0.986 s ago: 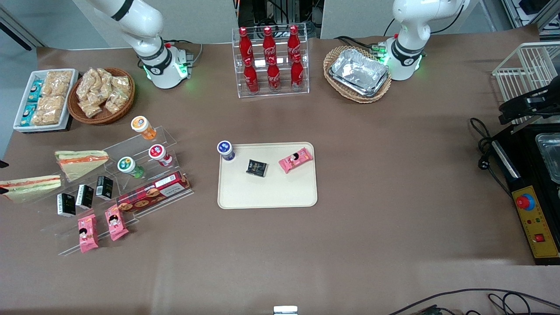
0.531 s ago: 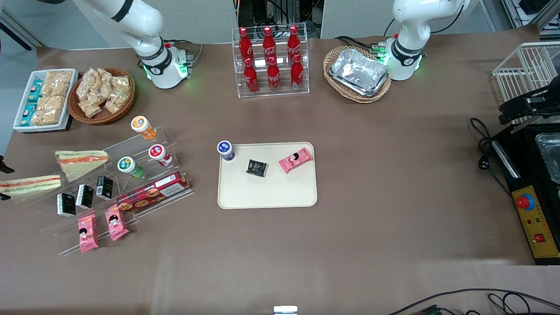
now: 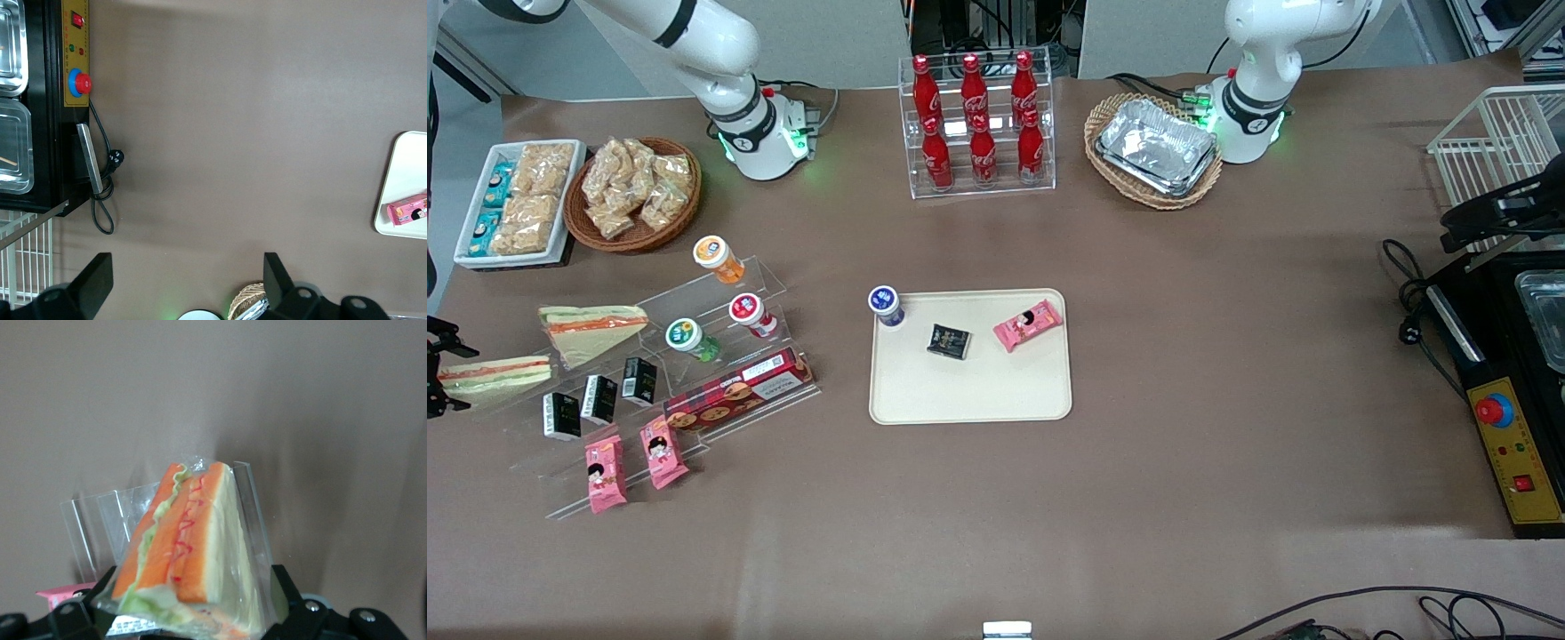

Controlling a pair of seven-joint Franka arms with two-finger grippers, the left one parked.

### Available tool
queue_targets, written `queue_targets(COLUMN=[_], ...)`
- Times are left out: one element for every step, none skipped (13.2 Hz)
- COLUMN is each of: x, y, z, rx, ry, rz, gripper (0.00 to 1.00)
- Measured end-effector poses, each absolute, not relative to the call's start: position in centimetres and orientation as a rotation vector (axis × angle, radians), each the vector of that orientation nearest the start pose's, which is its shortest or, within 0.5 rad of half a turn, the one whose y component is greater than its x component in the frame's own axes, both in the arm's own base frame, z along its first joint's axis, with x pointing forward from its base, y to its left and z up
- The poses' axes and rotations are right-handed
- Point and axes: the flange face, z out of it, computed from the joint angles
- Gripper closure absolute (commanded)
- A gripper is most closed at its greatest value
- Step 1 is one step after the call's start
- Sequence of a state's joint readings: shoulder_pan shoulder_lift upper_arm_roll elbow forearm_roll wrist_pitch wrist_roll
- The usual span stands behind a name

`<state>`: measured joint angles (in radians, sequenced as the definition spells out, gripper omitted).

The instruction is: Place sandwich on tray

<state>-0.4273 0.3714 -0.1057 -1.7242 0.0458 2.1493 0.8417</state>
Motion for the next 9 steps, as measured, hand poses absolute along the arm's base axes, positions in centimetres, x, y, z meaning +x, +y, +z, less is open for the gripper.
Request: queue_targets(x=[57.2,57.2,57.4,57.6,57.8,58.0,58.1,58.2,58.3], y=[-32.8,-32.7,-32.5,-32.1,-31.8,-31.6,-31.5,-31.5,-31.5], z=[37.4,37.4,37.4,37.5,37.5,37.7,38.0,38.6,39.7], rx=[-2.426,-2.465,-2.502,-2.527,-2.543,-2.556,-2.591,-2.642,-2.686], ry=[2.003,1.994,1.982,1.97,1.96,1.948,1.903,1.83,1.762], rz=[-0.088,-0.095,-0.102,-0.107,-0.112,-0.117,-0.124,-0.138,-0.163], gripper=[0.51,0.63,0.73,0.74,0.74,0.74,0.74,0.74,0.74])
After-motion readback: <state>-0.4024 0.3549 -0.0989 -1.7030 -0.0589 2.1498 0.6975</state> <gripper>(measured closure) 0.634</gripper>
